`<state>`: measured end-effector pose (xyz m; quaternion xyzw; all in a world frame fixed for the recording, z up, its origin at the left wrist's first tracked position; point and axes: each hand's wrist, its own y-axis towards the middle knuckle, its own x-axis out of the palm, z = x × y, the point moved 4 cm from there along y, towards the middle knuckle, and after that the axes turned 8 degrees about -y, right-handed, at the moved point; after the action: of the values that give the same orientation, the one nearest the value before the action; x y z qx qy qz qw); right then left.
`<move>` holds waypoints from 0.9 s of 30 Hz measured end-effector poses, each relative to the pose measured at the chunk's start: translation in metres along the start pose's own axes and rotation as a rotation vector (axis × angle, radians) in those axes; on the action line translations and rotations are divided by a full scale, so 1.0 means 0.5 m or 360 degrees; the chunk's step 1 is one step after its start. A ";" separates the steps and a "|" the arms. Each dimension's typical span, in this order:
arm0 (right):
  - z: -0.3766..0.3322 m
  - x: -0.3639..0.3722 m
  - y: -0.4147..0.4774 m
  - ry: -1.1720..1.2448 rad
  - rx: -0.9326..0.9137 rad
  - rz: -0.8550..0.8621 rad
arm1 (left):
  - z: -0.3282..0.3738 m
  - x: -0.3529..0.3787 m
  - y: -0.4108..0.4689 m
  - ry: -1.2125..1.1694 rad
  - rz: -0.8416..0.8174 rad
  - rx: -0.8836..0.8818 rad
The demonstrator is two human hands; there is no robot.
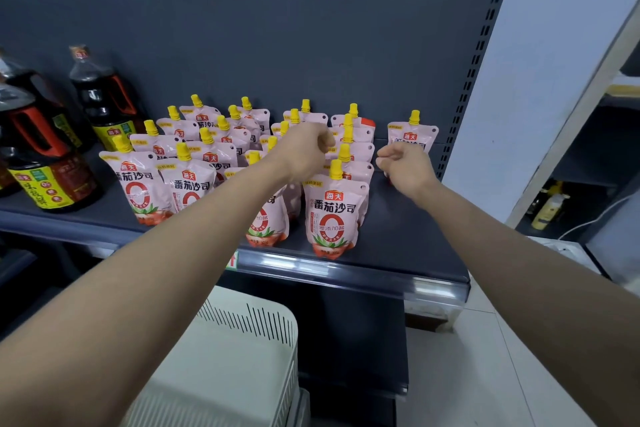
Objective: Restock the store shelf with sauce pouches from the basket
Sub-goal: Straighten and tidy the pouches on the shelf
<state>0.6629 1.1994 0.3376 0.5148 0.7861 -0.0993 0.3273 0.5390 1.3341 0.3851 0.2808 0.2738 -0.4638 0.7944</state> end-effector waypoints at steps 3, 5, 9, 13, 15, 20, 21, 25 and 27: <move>-0.001 -0.018 0.014 -0.0009 -0.0002 0.0075 | 0.036 -0.008 0.008 -0.0037 0.0061 0.0146; -0.002 -0.036 0.026 -0.0031 0.0000 0.0128 | 0.056 -0.002 0.015 -0.0079 0.0060 0.0197; 0.012 -0.078 0.072 -0.0107 0.0006 0.0245 | 0.086 0.016 0.036 -0.0139 0.0051 0.0264; 0.042 -0.105 0.130 -0.0275 0.0073 0.0254 | 0.096 0.027 0.066 -0.0124 0.0083 0.0269; 0.051 -0.107 0.156 -0.0347 0.0089 0.0208 | 0.096 0.032 0.081 -0.0118 0.0090 0.0254; 0.075 -0.101 0.215 -0.0500 0.0118 0.0171 | 0.088 0.046 0.113 -0.0111 0.0077 0.0188; 0.082 -0.098 0.225 -0.0527 0.0138 0.0156 | 0.086 0.049 0.119 -0.0113 0.0073 0.0173; 0.105 -0.088 0.260 -0.0694 0.0211 0.0152 | 0.079 0.058 0.136 -0.0093 0.0084 0.0133; 0.114 -0.086 0.272 -0.0736 0.0248 0.0160 | 0.076 0.060 0.144 -0.0077 0.0104 0.0121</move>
<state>0.8165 1.2005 0.3453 0.5406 0.6536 -0.2584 0.4624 0.6222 1.3196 0.4042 0.3083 0.2274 -0.4544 0.8042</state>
